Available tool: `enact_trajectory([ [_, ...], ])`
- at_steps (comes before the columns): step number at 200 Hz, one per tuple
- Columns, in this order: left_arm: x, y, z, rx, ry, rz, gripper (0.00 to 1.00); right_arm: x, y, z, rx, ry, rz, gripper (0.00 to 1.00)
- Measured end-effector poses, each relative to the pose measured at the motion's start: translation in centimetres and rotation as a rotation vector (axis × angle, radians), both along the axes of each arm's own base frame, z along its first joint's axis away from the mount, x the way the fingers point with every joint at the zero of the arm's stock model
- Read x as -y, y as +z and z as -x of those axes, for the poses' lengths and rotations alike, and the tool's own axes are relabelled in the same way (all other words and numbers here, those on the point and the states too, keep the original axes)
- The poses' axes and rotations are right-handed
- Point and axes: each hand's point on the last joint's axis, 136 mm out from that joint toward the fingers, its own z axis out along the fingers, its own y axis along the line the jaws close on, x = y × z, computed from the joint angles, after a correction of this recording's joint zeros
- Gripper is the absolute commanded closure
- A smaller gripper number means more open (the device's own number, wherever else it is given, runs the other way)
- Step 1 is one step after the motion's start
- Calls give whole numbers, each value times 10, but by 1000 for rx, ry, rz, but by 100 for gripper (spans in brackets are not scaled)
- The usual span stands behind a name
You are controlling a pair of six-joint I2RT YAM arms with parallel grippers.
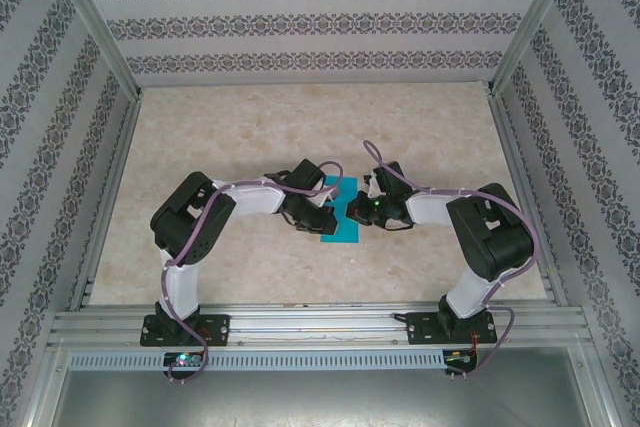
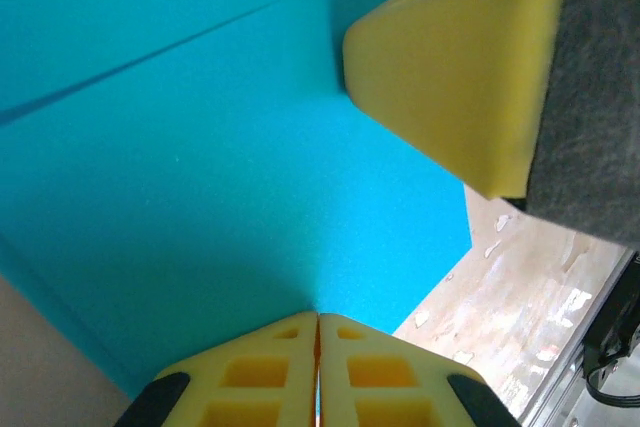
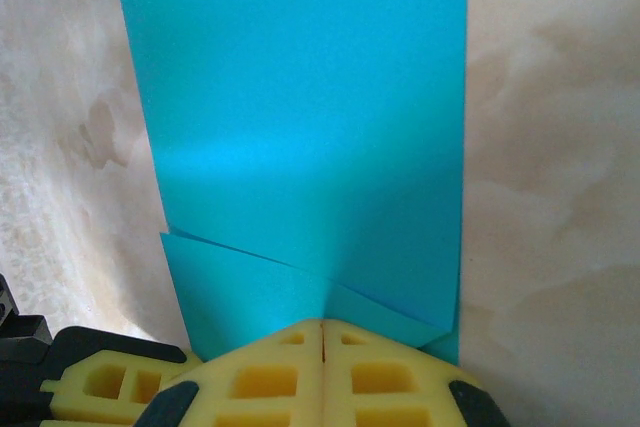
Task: Fold a paper plane with a square sheet of paper (fold left side to right side)
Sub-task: Fold the triangle a second time at the center of the table.
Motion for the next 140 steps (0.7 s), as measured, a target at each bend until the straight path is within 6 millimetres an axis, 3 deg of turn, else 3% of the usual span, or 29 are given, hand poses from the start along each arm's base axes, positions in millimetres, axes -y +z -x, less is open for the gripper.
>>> enact_trajectory([
  [140, -14, -1, 17, 19, -26, -1, 91, 0, 0, 4, -20, 12, -12, 100],
])
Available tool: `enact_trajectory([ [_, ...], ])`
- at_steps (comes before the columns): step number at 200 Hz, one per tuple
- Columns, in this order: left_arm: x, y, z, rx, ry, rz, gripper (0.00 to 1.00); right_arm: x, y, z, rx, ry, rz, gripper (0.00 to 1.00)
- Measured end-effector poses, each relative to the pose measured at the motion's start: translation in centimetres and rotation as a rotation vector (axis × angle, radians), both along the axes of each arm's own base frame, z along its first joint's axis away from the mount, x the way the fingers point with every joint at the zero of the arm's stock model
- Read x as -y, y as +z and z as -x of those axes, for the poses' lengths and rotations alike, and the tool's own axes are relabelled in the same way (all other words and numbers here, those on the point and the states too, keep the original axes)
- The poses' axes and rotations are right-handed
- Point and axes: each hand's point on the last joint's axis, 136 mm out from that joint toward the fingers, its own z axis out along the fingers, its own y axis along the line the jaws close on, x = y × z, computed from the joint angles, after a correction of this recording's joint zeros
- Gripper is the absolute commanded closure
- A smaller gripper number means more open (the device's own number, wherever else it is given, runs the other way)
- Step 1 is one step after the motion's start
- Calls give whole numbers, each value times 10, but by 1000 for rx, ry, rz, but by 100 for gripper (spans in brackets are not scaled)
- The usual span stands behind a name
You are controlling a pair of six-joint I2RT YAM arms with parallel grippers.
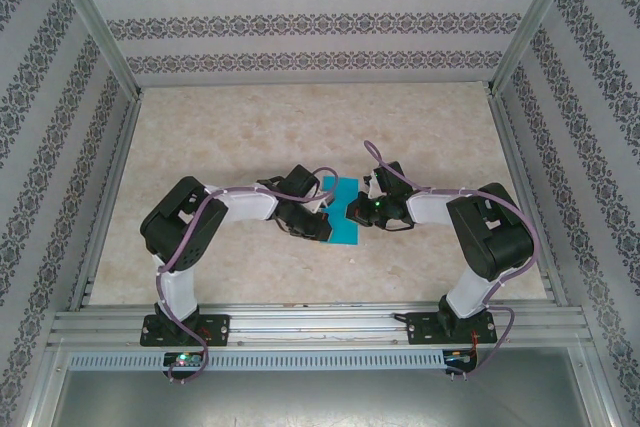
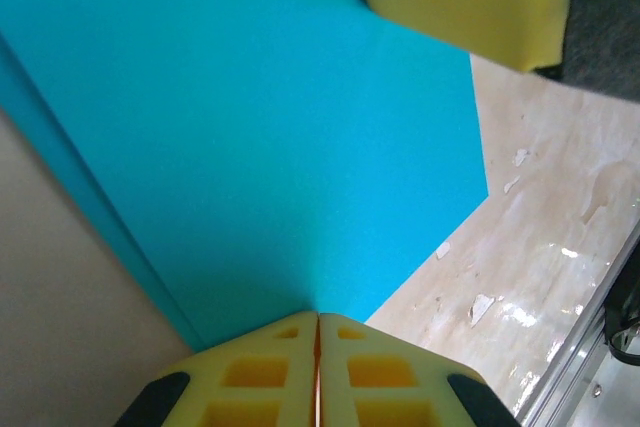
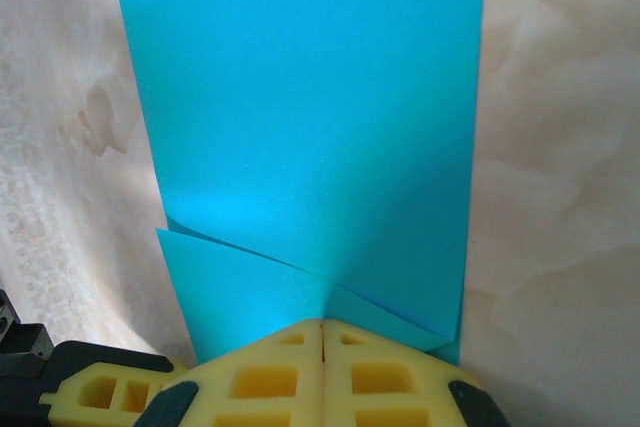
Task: Fold a paper plane with a square sheet of paper (fold left side to right side)
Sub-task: Fold the triangle a second time at the center of the table.
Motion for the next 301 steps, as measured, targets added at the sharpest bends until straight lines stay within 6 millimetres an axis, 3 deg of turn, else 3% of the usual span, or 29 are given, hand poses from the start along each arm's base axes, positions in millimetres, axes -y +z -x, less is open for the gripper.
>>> enact_trajectory([
  [188, -16, 1, 16, -4, 15, -7, 90, 1, 1, 1, -4, 11, -3, 100],
  [232, -29, 13, 12, -17, 86, -1, 73, 7, 13, -1, 17, -5, 5, 72],
  [271, -37, 31, -18, 29, 182, 49, 65, 10, 64, -15, 172, -27, -23, 41],
  [301, -31, 39, -38, 53, 219, 87, 61, 25, 93, -21, 290, -72, -27, 25],
])
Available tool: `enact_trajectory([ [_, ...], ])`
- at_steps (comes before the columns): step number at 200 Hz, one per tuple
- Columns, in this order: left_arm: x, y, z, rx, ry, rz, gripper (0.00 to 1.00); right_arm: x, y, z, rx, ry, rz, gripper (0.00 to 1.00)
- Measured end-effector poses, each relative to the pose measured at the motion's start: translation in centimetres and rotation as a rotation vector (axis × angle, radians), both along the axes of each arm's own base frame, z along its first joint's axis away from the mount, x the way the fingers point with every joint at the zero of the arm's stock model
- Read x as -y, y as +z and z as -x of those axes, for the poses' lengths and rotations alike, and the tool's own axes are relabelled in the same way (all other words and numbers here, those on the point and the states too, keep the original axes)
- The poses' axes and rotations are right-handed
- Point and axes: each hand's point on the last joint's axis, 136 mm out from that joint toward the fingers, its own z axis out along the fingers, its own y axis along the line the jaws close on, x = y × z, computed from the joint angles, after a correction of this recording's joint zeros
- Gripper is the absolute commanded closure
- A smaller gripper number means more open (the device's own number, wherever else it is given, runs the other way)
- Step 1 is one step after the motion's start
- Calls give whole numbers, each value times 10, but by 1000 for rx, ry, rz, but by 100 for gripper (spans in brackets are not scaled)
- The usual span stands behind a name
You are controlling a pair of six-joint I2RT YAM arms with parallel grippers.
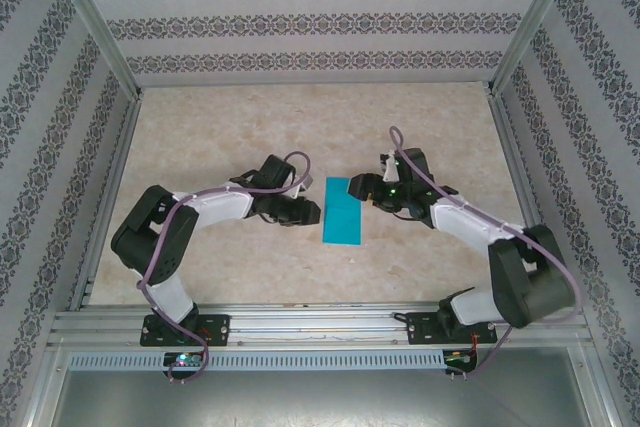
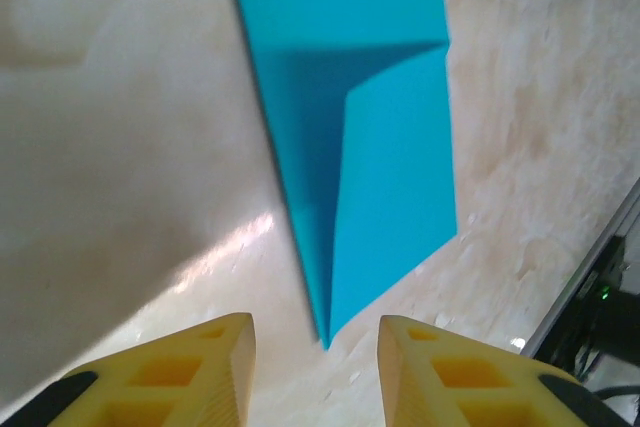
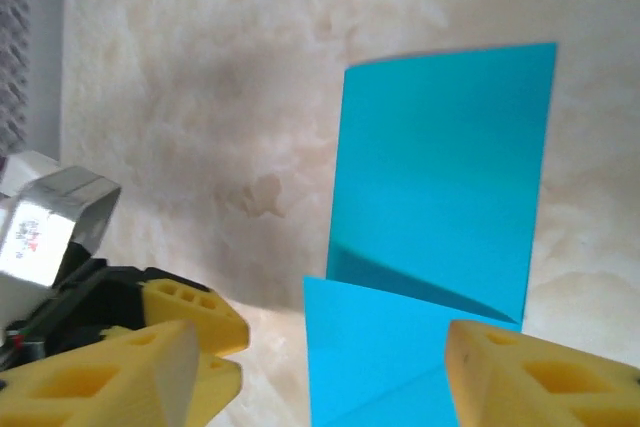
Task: Fold a paper plane with a square sheet of paper (fold left side to right side)
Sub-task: Fold the triangle a second time at the center of the table, then turn over the paper at the center of the table.
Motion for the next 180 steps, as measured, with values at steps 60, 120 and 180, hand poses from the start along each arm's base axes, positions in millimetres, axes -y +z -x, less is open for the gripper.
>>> enact_trajectory([
  [60, 22, -5, -25, 11, -19, 47, 59, 29, -22, 24, -22, -84, -11, 2],
  [120, 32, -15, -32, -19, -36, 74, 71, 27, -21, 29, -18, -74, -42, 3],
  [180, 36, -13, -37, -3, -27, 90, 94, 22, -17, 30, -11, -50, -66, 8],
])
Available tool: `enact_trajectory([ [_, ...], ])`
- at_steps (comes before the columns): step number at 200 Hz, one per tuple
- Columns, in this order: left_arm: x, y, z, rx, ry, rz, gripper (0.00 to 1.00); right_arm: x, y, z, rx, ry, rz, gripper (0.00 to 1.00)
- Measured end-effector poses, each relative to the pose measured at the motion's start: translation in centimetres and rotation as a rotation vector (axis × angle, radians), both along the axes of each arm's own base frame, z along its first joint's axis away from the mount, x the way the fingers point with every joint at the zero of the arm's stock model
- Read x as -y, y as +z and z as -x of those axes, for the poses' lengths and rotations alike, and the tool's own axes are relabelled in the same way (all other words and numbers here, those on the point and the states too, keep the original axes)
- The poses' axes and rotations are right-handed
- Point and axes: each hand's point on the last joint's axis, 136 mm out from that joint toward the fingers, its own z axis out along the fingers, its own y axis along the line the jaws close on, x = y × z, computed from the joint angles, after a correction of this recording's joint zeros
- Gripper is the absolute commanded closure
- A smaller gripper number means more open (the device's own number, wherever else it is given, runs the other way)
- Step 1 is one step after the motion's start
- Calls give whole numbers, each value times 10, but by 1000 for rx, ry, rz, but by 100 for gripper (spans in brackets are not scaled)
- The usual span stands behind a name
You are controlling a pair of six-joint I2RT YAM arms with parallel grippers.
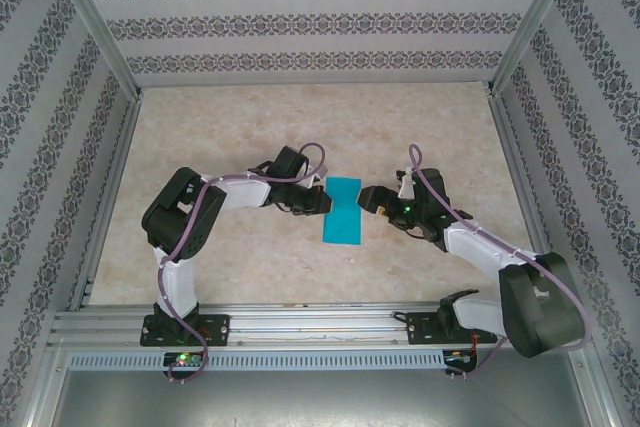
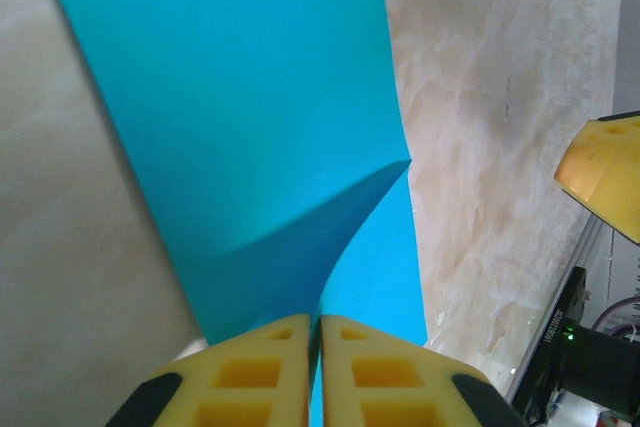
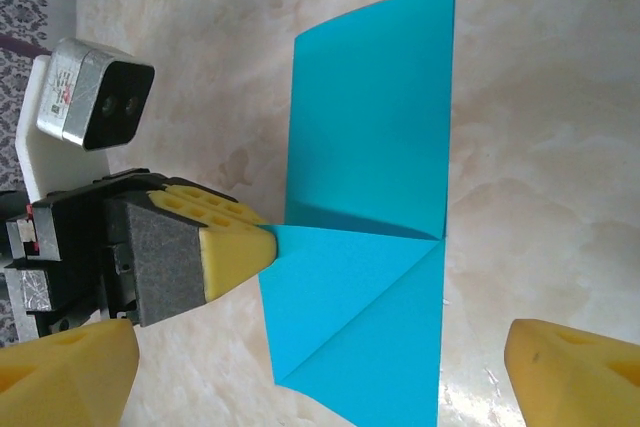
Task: Fold a paper plane with a square sheet of paper (fold left side to right side)
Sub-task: Turn over the paper at the center of the table.
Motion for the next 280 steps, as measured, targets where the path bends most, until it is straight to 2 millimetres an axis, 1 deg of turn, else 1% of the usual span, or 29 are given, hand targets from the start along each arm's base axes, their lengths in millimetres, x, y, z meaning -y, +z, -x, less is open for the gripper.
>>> enact_trajectory([
  [22, -3, 3, 0, 28, 17, -1, 96, -3, -1, 0, -1, 10, -8, 12],
  [42, -8, 11, 1, 62, 39, 4, 98, -7, -4, 1, -12, 24, -17, 17],
  [76, -13, 22, -3, 125, 82, 21, 98, -22, -14, 4, -45, 62, -34, 26],
  [102, -14, 22, -6, 138, 105, 19, 98, -34, -19, 4, -65, 83, -46, 33],
  [133, -15, 22, -9, 148, 114, 19, 98, -47, -20, -4, -65, 103, -56, 43],
  [165, -15, 23, -10, 152, 116, 18, 98, -56, -24, -11, -74, 111, -64, 52],
  [224, -15, 23, -10, 152, 116, 17, 98, -67, -35, -17, -98, 126, -68, 70],
  [254, -15, 22, -10, 152, 116, 17, 97, -71, -41, -18, -113, 126, -73, 76],
  [280, -15, 22, -10, 152, 116, 17, 94, -73, -41, -17, -110, 132, -76, 83],
])
